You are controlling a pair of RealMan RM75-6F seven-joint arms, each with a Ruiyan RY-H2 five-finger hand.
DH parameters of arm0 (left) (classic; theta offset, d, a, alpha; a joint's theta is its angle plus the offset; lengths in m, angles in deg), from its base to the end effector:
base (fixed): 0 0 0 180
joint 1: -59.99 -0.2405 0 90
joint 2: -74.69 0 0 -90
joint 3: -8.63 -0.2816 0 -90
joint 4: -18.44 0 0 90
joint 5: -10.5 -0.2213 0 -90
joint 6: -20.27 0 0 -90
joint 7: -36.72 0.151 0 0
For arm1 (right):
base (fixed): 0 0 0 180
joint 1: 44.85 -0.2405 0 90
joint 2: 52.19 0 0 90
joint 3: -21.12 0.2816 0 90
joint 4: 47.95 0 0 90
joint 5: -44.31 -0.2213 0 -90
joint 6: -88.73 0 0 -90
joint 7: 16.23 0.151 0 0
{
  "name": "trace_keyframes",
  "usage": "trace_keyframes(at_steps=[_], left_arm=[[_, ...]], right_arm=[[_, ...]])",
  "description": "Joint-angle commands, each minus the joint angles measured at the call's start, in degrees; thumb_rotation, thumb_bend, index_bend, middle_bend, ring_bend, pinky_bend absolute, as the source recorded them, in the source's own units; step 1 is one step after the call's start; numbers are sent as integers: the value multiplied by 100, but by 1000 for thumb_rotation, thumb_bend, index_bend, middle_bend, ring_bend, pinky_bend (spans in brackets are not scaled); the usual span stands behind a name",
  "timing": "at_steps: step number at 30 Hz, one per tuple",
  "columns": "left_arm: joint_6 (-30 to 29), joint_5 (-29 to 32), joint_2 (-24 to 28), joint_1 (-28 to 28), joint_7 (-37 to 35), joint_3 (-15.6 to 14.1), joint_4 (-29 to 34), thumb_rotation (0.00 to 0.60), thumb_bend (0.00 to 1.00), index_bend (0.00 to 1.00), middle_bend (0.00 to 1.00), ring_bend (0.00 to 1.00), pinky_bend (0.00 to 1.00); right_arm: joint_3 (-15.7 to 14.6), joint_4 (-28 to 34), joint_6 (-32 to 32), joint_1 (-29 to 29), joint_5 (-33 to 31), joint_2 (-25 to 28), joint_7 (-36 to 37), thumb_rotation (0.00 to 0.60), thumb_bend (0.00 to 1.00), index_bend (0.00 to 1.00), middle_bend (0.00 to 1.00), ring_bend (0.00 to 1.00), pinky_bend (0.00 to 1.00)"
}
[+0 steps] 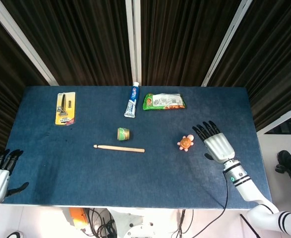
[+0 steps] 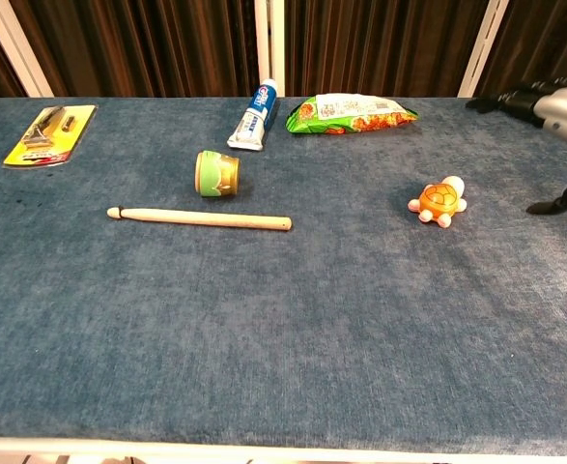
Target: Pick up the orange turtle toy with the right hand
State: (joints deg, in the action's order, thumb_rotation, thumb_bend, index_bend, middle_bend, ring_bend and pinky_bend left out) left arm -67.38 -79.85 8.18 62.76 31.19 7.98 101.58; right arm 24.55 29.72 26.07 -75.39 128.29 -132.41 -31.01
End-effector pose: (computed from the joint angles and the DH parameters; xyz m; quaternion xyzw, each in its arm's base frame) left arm -0.3655 0.1662 0.1544 -0.6157 -0.3812 -0.3795 0.5758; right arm -0.2670 -0.3317 0.0327 0.7753 -0.2601 0.3191 0.4789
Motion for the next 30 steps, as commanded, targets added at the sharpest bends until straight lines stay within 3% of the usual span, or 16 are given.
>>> trace_keyframes(at_steps=[1,12,17,18,21,22,27,30], left_arm=[[3,17,12,-4,2,4,9,600,125,109,85,0,36],[92,111,-14,4,-173,15,-141,600,124,110,85,0,35],[93,113,-18,3,-283,17,-218,600,124,109,85,0,36],[83,100,-20,4,-295,15,-228,600,124,109,85,0,35],[72,89,-20,3,-311,14,-242,600,124,109,84,0,35],[72,89,-17,2,-314,13,-243,600,125,109,85,0,36],[48,79,0,-8,-322,10,-240,600,127,110,85,0,36],[38,61,1,-7,-309,6,-230,600,127,109,85,0,37]], right_arm=[[34,-98,482,-263,-201,-134,-233,600,28,5,94,0,0],[211,-918,925,-678,-368,-876,-258,600,92,271,245,2,0],[240,-1130,1131,-807,-468,-1043,-241,600,207,368,341,109,6],[239,-1149,1188,-830,-498,-1064,-246,600,228,381,356,159,51],[232,-1220,1211,-865,-505,-1156,-221,600,262,447,411,320,344],[226,-1249,1161,-861,-469,-1192,-175,600,272,476,429,353,396],[118,-1605,587,-766,-37,-1440,302,600,366,787,649,616,732],[56,-1869,311,-717,160,-1565,522,600,422,958,771,732,855]])
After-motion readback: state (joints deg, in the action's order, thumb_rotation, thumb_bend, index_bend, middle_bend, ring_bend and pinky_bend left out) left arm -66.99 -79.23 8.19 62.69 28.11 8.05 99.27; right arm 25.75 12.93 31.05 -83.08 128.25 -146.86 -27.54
